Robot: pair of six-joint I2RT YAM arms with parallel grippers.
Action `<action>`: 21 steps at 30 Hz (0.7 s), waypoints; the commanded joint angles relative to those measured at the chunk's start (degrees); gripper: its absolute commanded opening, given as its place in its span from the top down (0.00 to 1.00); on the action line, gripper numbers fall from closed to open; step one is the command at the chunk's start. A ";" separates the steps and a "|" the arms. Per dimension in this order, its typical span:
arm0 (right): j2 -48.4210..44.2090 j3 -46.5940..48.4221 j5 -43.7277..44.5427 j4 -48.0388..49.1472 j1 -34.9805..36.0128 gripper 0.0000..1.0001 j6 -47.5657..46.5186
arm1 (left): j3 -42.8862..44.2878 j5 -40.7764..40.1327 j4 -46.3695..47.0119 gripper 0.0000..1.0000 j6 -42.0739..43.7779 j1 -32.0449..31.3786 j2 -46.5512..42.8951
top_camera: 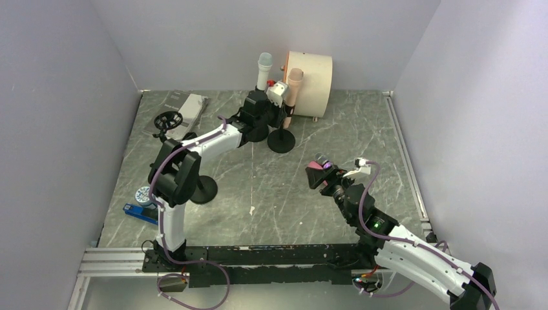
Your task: Attach the microphones to the stand
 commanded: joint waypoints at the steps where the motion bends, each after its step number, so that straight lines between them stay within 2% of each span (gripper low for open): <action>1: -0.28 1.13 -0.20 0.27 -0.11 0.21 0.14 | 3.81 -0.11 3.46 0.83 -2.15 0.20 0.30; 5: -0.14 1.40 -0.62 0.55 -0.16 0.21 -0.11 | 2.61 0.91 3.00 0.53 -2.67 0.20 -1.54; 9: 0.18 2.12 -1.61 0.94 -0.11 0.20 -0.95 | 0.34 1.42 2.49 0.37 -3.18 0.16 -5.05; 15: 2.50 4.04 -6.04 2.44 -0.11 0.18 -4.33 | -3.44 0.75 -4.34 0.31 -4.32 0.17 -13.75; 21: 8.61 6.91 -14.01 6.82 -0.12 0.17 -8.43 | 0.32 -6.88 -24.50 0.29 -5.68 0.11 -21.89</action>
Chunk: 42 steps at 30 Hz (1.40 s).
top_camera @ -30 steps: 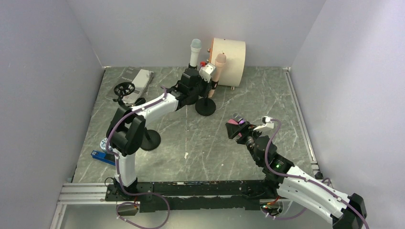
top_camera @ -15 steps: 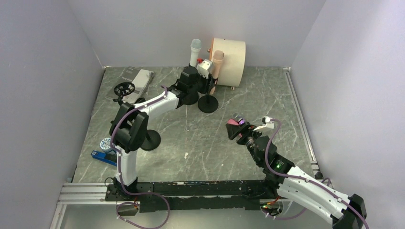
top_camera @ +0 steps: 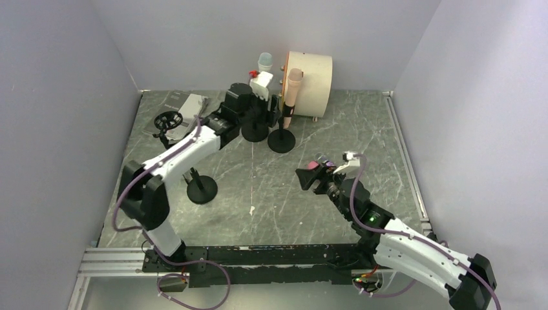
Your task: Attach the microphones to the stand
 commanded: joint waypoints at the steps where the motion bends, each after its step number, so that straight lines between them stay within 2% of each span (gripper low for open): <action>1: 4.89 4.47 -9.05 7.56 -0.07 0.17 -5.04 | 3.88 -7.03 -15.35 0.28 -1.33 0.09 -8.37; 7: 21.29 12.71 -20.02 16.31 1.46 0.17 -8.97 | 3.14 -14.07 -23.00 0.27 0.63 0.10 -17.92; 17: 51.85 34.45 -25.49 29.00 9.64 0.18 -16.19 | -1.56 -25.11 -31.95 0.24 2.40 0.16 -34.61; 25: 72.53 52.62 -28.41 36.31 11.91 0.19 -19.10 | -6.53 -31.43 -34.41 0.24 1.33 0.18 -46.26; 30: 79.40 58.94 -33.04 38.15 12.67 0.23 -20.68 | -7.37 -32.31 -35.77 0.23 1.32 0.18 -49.90; 39: 83.70 62.12 -36.87 39.67 13.43 0.41 -22.13 | -8.36 -31.27 -36.05 0.23 1.44 0.19 -51.27; 42: 84.51 62.69 -36.84 40.08 13.57 0.38 -22.12 | -8.66 -31.21 -35.83 0.23 1.50 0.23 -51.30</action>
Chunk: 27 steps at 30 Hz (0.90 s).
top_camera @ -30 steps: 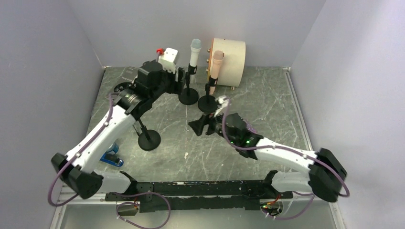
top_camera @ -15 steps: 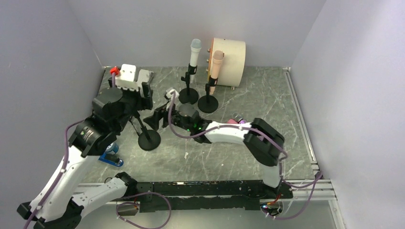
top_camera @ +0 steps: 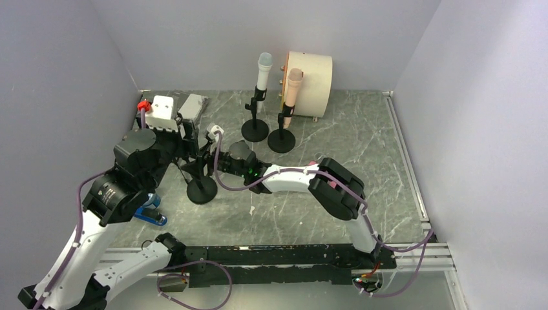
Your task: Attach the microphones to the stand
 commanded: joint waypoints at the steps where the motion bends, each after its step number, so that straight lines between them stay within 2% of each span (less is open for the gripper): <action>1: 1.28 3.18 -1.53 4.12 0.32 0.38 -1.25 | -0.64 -0.36 0.91 0.23 0.13 0.19 0.01; 4: 1.06 2.75 -1.85 6.29 0.42 0.45 -1.03 | -0.68 -0.13 0.70 0.23 -0.11 0.18 0.17; 9: -2.74 -1.15 0.95 6.81 0.42 0.81 -1.45 | -0.69 1.88 0.39 0.23 -0.62 0.18 0.36; 12: -6.18 -4.74 3.27 6.77 0.34 0.93 -3.28 | -1.33 4.76 1.13 0.23 -0.93 0.19 0.71; 18: -15.02 -13.65 3.79 2.94 -1.43 1.00 -5.20 | -1.65 11.04 2.24 0.22 -2.68 0.18 2.89; 27: -28.96 -28.68 3.18 -0.71 -8.53 1.00 4.67 | -8.54 21.09 7.96 0.22 -6.14 0.18 3.88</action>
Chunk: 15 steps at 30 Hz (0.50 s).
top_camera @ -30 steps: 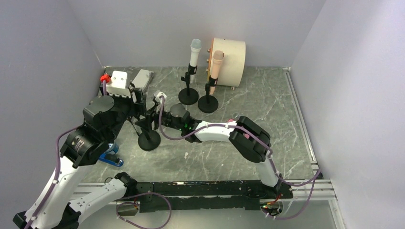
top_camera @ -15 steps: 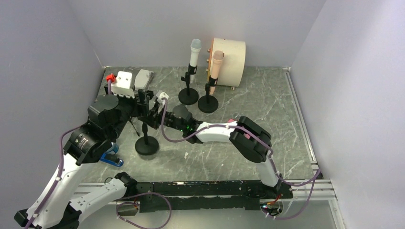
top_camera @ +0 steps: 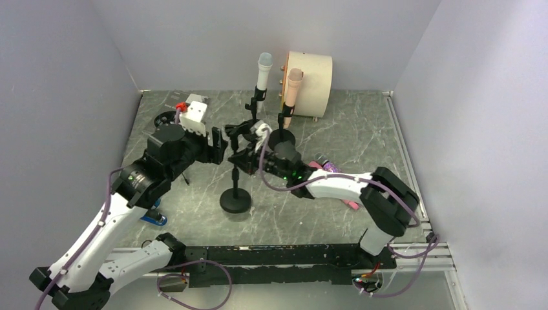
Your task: Attach the microphones to the stand
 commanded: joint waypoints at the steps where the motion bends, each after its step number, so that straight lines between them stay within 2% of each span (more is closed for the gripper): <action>1: -7.98 -5.02 1.84 0.09 -3.44 1.00 6.37 | -4.29 7.32 5.19 0.22 -3.61 0.16 -1.01; 6: -12.94 -8.99 3.89 -3.06 -7.31 1.00 14.18 | -13.49 14.59 10.67 0.24 -6.50 0.16 -2.26; 11: -15.74 -9.58 4.20 -6.86 -8.83 1.00 17.43 | -25.54 23.92 21.51 0.27 -10.53 0.11 0.27; 15: -16.75 -8.59 3.47 -10.39 -10.16 1.00 20.93 | -31.42 25.31 29.21 0.28 -12.04 -0.70 4.33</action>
